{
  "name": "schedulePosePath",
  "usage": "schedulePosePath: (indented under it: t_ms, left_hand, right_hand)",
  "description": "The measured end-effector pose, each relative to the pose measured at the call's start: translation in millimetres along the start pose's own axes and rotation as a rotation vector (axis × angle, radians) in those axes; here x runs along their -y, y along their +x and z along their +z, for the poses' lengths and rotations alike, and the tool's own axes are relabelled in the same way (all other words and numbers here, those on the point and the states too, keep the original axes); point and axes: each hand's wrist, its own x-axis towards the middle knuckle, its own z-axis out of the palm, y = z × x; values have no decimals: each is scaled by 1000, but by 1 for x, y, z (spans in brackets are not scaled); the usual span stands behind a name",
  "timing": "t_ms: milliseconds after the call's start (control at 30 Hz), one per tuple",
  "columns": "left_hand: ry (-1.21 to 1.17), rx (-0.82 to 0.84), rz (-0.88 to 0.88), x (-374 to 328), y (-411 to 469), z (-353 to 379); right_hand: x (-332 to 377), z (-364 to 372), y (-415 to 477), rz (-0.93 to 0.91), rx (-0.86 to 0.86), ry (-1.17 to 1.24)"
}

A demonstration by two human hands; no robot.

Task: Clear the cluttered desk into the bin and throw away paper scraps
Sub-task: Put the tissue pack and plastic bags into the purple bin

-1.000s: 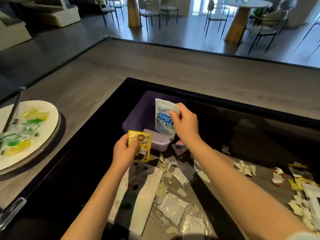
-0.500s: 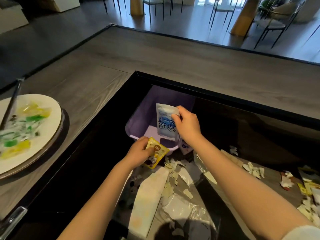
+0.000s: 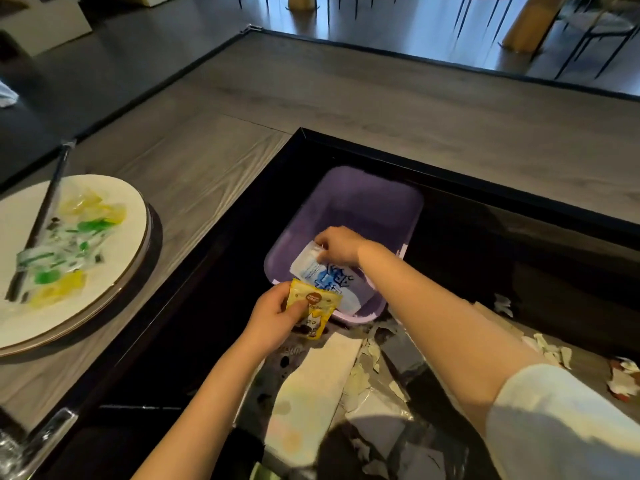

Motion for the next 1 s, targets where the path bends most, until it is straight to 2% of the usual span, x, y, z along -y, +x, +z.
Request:
schedulePosePath:
  t_ms: [133, 367, 533, 600, 700, 800, 833, 900, 1000]
  left_hand:
    - [-54, -109, 4, 3, 4, -11]
    - [-146, -204, 16, -8, 12, -11]
    - [-123, -217, 59, -35, 28, -8]
    - [-53, -207, 108, -47, 40, -6]
    - [168, -75, 165, -59, 65, 1]
    - [498, 123, 163, -67, 91, 14]
    - [551, 169, 143, -69, 99, 20]
    - [636, 267, 69, -72, 109, 32]
    - [602, 349, -103, -66, 116, 52]
  right_hand:
    - [0, 22, 19, -13, 135, -54]
    - [-14, 49, 29, -20, 156, -10]
    - [-31, 36, 10, -2, 27, 187]
    - [-36, 25, -7, 6, -85, 145]
    - [-49, 18, -42, 20, -321, -44]
    - [-72, 27, -76, 67, -588, -6]
    - [-79, 29, -82, 119, -612, 20]
    - [-88, 30, -88, 187, -548, 61]
    - [-88, 30, -86, 181, -530, 129]
